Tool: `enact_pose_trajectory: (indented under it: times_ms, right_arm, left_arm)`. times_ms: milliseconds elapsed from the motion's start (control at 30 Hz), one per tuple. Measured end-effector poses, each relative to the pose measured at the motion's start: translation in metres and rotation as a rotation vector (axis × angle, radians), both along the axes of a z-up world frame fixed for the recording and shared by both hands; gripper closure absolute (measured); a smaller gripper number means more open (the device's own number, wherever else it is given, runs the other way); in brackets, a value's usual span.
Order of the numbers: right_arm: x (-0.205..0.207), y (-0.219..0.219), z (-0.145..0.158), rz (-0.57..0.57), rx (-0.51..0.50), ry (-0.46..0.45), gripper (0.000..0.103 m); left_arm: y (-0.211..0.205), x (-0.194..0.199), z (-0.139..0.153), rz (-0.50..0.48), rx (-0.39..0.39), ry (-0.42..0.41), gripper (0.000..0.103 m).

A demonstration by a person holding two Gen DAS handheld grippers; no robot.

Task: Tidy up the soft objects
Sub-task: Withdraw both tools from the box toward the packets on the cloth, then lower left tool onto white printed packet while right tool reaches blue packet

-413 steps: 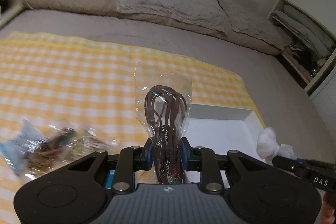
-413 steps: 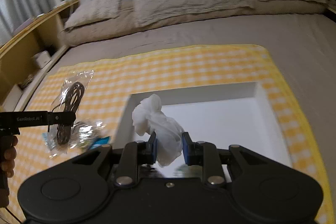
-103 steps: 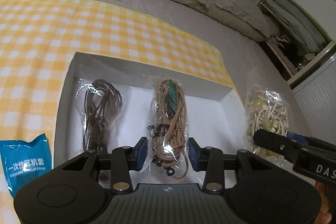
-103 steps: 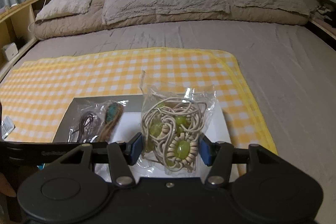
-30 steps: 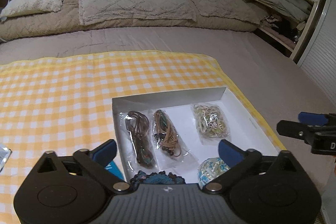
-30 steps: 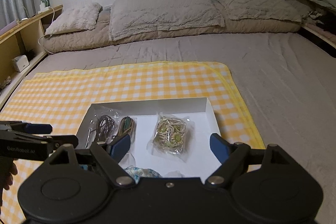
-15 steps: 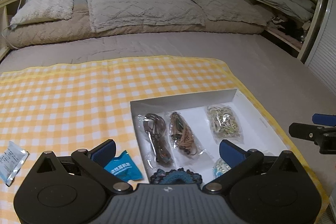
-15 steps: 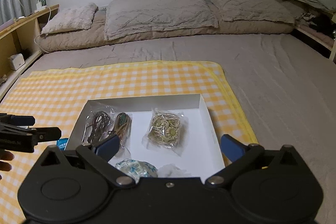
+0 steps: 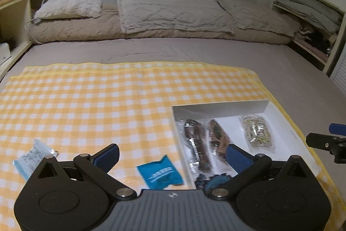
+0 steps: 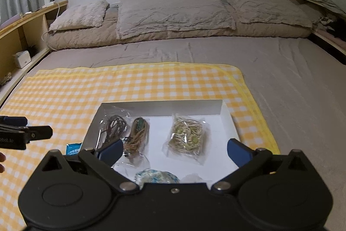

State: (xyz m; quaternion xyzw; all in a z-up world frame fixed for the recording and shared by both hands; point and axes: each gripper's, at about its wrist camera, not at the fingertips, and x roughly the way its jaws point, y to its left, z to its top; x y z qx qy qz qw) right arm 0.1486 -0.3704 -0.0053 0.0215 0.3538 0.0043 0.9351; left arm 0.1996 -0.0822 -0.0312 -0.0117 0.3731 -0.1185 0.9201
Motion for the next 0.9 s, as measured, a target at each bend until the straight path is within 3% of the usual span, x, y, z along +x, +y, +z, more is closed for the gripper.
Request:
enact_pose_trajectory:
  times_ms: [533, 900]
  right_arm:
    - [0.029, 0.061, -0.004, 0.106, -0.012, 0.011, 0.0]
    - [0.047, 0.113, -0.006, 0.203, -0.016, 0.018, 0.0]
  left_arm:
    - [0.073, -0.002, -0.003, 0.101, 0.078, -0.001, 0.0]
    - [0.129, 0.001, -0.005, 0.211, 0.078, 0.011, 0.0]
